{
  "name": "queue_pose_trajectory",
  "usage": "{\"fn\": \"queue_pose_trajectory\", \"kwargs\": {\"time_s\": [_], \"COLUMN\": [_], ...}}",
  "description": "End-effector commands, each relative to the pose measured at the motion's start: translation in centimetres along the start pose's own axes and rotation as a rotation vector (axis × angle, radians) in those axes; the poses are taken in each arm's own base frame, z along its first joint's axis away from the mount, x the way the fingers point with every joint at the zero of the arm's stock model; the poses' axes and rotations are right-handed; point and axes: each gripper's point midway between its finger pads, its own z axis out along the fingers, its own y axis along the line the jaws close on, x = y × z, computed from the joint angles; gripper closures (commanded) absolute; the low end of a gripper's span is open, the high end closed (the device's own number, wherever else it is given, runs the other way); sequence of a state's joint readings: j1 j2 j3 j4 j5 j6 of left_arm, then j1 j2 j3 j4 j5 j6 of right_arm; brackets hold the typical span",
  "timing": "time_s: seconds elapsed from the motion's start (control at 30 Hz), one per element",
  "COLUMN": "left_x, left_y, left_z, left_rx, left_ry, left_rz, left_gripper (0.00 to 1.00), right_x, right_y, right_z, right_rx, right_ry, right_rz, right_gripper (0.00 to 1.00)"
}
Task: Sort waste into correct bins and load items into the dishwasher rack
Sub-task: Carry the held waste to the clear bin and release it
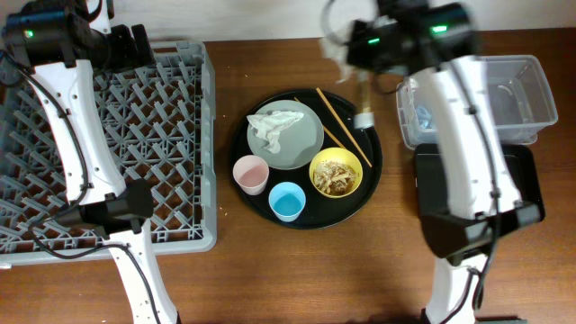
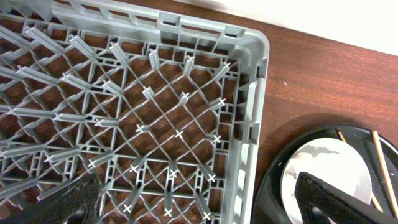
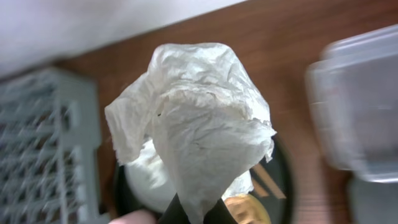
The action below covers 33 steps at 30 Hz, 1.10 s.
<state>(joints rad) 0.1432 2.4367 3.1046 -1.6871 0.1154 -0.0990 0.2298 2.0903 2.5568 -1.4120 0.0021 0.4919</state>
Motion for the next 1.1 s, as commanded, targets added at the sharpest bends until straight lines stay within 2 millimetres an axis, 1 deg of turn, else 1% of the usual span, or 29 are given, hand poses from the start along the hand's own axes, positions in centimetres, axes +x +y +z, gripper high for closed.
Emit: {"fn": "queue_pose_trajectory", "kwargs": {"time_s": [0.0,0.03,0.07,0.13,0.2,0.27,0.3,0.37,0.43,0.5,0.57,0.6,0.63,0.67,0.73,0.8,0.87,0.9,0.93,0.97,1.0,1.03,1.07], "left_x": [-0.5,-0.5,-0.5,-0.5,-0.5,-0.5,-0.5,-0.5,-0.5,-0.5,-0.5,-0.5,-0.5,-0.5,-0.5,-0.5,-0.5,-0.5,-0.5,-0.5,-0.5,-0.5,-0.5], "left_y": [-0.1,-0.1,-0.1,-0.1,-0.1,-0.1,-0.1,-0.1,-0.1,-0.1,-0.1,-0.1,-0.1,-0.1,-0.1,-0.1,-0.1,-0.1,-0.1,-0.1,-0.1,-0.1,-0.1], "left_z": [-1.8,-1.8,-1.8,-1.8,-1.8,-1.8,-1.8,-1.8,-1.8,-1.8,-1.8,-1.8,-1.8,-1.8,-1.8,-1.8,-1.8,-1.8,-1.8,-1.8,-1.8,-1.8,-1.8], "left_rx": [-0.004,-0.004,-0.004,-0.003,-0.004,-0.004,-0.004,-0.004,-0.004,-0.004,-0.004,-0.004,-0.004,-0.004,-0.004,-0.004,-0.004,-0.004,-0.004,-0.004,-0.004,-0.004,-0.004], "left_ry": [-0.042,-0.042,-0.042,-0.042,-0.042,-0.042,-0.042,-0.042,-0.042,-0.042,-0.042,-0.042,-0.042,-0.042,-0.042,-0.042,-0.042,-0.042,-0.042,-0.042,-0.042,-0.042,-0.042], "left_rz": [-0.005,-0.005,-0.005,-0.005,-0.005,-0.005,-0.005,-0.005,-0.005,-0.005,-0.005,-0.005,-0.005,-0.005,-0.005,-0.005,-0.005,-0.005,-0.005,-0.005,-0.005,-0.005,-0.005], "left_gripper": [0.01,0.01,0.01,0.01,0.01,0.01,0.01,0.01,0.01,0.01,0.01,0.01,0.01,0.01,0.01,0.01,0.01,0.01,0.01,0.01,0.01,0.01,0.01], "right_x": [-2.7,-3.2,-3.7,-4.1,-3.9,-3.0,-2.8,-3.0,-3.4,-4.1,-4.7,-5.1,-5.4,-6.3,-7.2,-7.9,-8.5,-8.8,-9.0,-9.4,-9.5,-9.2,-8.9], "right_y": [-7.2,-9.3,-11.9,-16.9,-21.2,-24.7,-25.8,-27.8,-29.0,-29.7,-29.9,-29.9,-29.9,-29.6,-28.8,-28.0,-27.0,-25.9,-23.7,-21.1,-18.2,-14.5,-13.1], "right_z": [0.5,0.8,1.1,1.9,2.7,3.9,4.4,6.6,8.5,10.2,11.1,11.2,11.2,11.1,10.9,9.8,7.9,6.8,5.5,4.2,2.9,1.5,1.1], "right_rx": [0.116,0.157,0.210,0.308,0.390,0.469,0.485,0.494,0.484,0.458,0.434,0.423,0.417,0.396,0.353,0.325,0.306,0.270,0.193,0.095,-0.003,-0.099,-0.124], "right_ry": [-0.026,-0.033,-0.045,-0.069,-0.098,-0.120,-0.128,-0.148,-0.173,-0.213,-0.245,-0.259,-0.263,-0.270,-0.257,-0.251,-0.256,-0.246,-0.210,-0.189,-0.174,-0.161,-0.152], "right_rz": [0.131,0.195,0.293,0.522,0.778,0.991,1.055,1.101,1.113,1.116,1.115,1.109,1.087,1.001,0.883,0.809,0.771,0.721,0.612,0.498,0.402,0.283,0.242], "right_gripper": [0.96,0.96,0.96,0.96,0.96,0.96,0.96,0.96,0.96,0.96,0.96,0.67,0.29,0.01,0.02,0.02,0.02,0.02,0.02,0.01,0.01,0.02,0.01]}}
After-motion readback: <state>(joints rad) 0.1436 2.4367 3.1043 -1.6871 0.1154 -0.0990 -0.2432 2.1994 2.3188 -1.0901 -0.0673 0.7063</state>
